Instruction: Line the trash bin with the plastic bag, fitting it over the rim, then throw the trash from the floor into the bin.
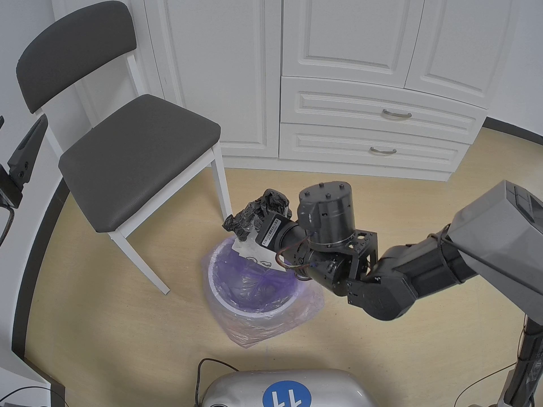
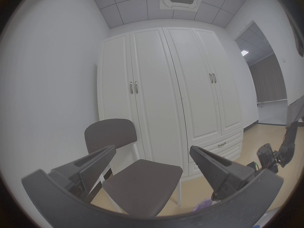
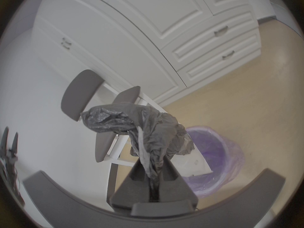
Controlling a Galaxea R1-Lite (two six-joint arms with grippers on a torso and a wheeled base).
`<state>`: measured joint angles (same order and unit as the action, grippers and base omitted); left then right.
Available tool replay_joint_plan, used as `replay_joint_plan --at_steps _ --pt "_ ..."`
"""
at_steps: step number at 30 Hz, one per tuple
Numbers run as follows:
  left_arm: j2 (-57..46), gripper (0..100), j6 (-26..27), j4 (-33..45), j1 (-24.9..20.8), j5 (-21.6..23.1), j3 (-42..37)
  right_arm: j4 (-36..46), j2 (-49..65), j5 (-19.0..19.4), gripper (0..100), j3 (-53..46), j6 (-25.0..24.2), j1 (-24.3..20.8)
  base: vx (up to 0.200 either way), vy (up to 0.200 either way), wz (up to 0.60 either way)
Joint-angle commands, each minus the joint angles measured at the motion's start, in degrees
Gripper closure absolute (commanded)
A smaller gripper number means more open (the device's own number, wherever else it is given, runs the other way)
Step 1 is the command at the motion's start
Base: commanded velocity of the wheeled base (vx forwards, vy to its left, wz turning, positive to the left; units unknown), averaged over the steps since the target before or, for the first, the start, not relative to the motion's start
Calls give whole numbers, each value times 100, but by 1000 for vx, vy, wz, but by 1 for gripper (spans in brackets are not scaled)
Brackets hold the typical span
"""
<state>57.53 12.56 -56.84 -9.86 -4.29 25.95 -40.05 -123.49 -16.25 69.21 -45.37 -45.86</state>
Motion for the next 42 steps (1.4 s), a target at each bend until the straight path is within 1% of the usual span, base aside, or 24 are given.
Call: replay_joint_plan --at_steps 1,6,10,18,35,38,40,41,42 --pt "4 0 1 -2 2 -2 6 920 -474 -1 100 981 -639 262 0 0 0" --pt "4 0 1 -2 2 -2 -3 1939 -835 8 100 1772 -1237 359 0 0 0" --pt "4 0 -8 -2 2 -2 -3 2141 -1037 17 100 1983 -1369 367 0 0 0" --pt "4 0 1 -2 2 -2 -11 2150 -1599 17 100 2238 -1378 359 0 0 0" --pt "4 0 10 -2 2 7 -11 2097 -2144 25 100 2405 -1430 341 0 0 0" --pt "4 0 45 -2 -7 7 -20 2168 -2232 -10 100 2378 -1334 341 0 0 0" --pt "-5 0 45 -2 -7 7 -29 2194 -2320 -36 100 2369 -1123 376 0 0 0" --pt "-5 0 45 -2 -7 7 -29 2220 -2337 -115 100 2334 -929 420 0 0 0" --pt "-5 0 45 -2 -7 7 -29 2220 -2337 -150 100 2334 -894 429 0 0 0"
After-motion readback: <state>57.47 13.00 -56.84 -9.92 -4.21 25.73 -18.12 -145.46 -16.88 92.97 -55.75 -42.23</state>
